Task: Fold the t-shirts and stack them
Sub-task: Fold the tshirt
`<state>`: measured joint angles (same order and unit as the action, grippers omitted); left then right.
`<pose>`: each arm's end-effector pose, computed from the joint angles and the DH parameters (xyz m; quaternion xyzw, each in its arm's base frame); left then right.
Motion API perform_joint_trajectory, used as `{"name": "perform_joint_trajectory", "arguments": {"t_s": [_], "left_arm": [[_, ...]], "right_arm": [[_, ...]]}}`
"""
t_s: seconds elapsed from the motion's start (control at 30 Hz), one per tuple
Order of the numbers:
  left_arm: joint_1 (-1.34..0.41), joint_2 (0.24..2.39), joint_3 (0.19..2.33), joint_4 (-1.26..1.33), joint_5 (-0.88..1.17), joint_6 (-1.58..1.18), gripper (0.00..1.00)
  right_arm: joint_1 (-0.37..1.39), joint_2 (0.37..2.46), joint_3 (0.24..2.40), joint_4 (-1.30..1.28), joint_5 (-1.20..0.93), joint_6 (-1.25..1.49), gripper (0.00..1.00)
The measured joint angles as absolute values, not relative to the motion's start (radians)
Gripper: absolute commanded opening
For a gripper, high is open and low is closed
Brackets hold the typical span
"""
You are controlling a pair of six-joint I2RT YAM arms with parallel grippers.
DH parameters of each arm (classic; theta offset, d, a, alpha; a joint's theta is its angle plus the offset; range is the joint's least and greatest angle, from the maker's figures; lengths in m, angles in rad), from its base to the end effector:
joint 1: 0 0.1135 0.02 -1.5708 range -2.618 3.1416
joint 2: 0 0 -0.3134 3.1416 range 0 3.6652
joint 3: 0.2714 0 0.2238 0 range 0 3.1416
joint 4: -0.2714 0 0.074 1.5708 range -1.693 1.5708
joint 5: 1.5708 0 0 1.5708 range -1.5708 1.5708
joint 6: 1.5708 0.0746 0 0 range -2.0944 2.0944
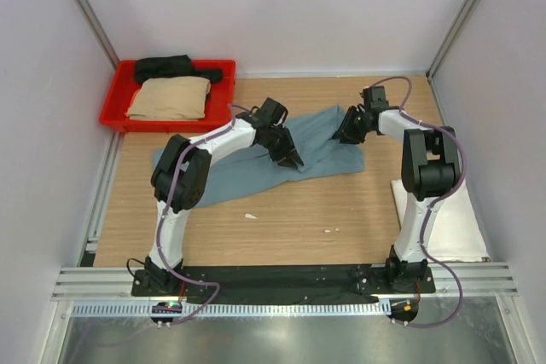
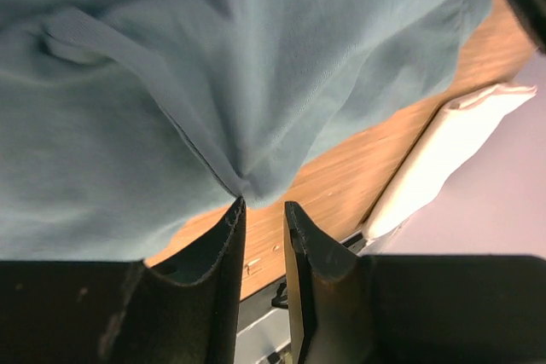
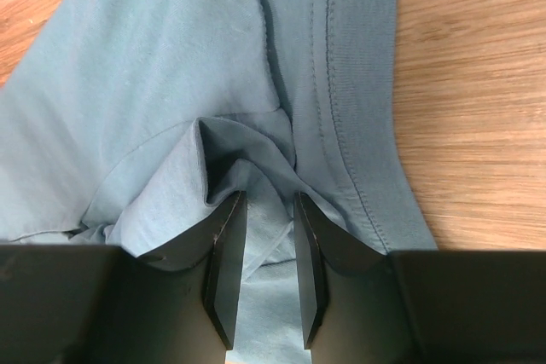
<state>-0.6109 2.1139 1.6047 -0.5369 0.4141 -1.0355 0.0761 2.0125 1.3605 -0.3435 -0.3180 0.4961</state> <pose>0.3684 -0.2946 0.2059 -0.1470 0.9352 -0.3211 0.0270 0.4375 0.0568 0.1921 0.1534 0.9354 0.2247 0.2259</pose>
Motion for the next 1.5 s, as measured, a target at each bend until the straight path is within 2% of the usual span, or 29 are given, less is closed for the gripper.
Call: {"name": "perform_joint_trajectory", "arguments": {"t_s": [0.37,0.47,0.53,0.63,0.8,1.13,1.2,1.27,1.3,1.4,1.5], "left_arm": [[-0.645,2.141,1.640,-0.574,0.392,-1.039,0.32],[-0.645,2.147,1.647,-0.595,0.385,-1.040,0.36],[-0.645,2.147,1.647,-0.612,0.379,-1.040,0.43],[-0.645,2.147,1.647,-0.633,0.367,-1.040,0.44],[-0.645,2.150,1.655,-0.653,0.363,-1.040,0.37],[-0.645,2.206,1.724,-0.666,0.355,-1.040,0.34],[-0.645,2.218,1.730,-0.667,0.355,-1.040,0.30],[-0.645,2.227,1.732,-0.667,0.355,-1.040,0.20],[-0.645,2.231,1.732,-0.668,0.355,-1.041,0.12],[-0.645,2.238,1.740,-0.678,0.353,-1.031,0.00],[-0.645,2.238,1.777,-0.714,0.332,-1.003,0.00]], "right_arm": [[0.076,2.017,1.365,-0.341,-0.328,0.500,0.34],[0.076,2.017,1.365,-0.341,-0.328,0.500,0.34],[0.076,2.017,1.365,-0.341,-0.328,0.500,0.34],[0.076,2.017,1.365,-0.341,-0.328,0.500,0.34],[0.076,2.017,1.365,-0.341,-0.329,0.500,0.33],[0.076,2.017,1.365,-0.340,-0.333,0.500,0.32],[0.076,2.017,1.365,-0.341,-0.333,0.500,0.31],[0.076,2.017,1.365,-0.341,-0.333,0.499,0.25],[0.076,2.017,1.365,-0.341,-0.333,0.499,0.22],[0.076,2.017,1.365,-0.342,-0.333,0.501,0.10],[0.076,2.017,1.376,-0.362,-0.332,0.506,0.04]]}}
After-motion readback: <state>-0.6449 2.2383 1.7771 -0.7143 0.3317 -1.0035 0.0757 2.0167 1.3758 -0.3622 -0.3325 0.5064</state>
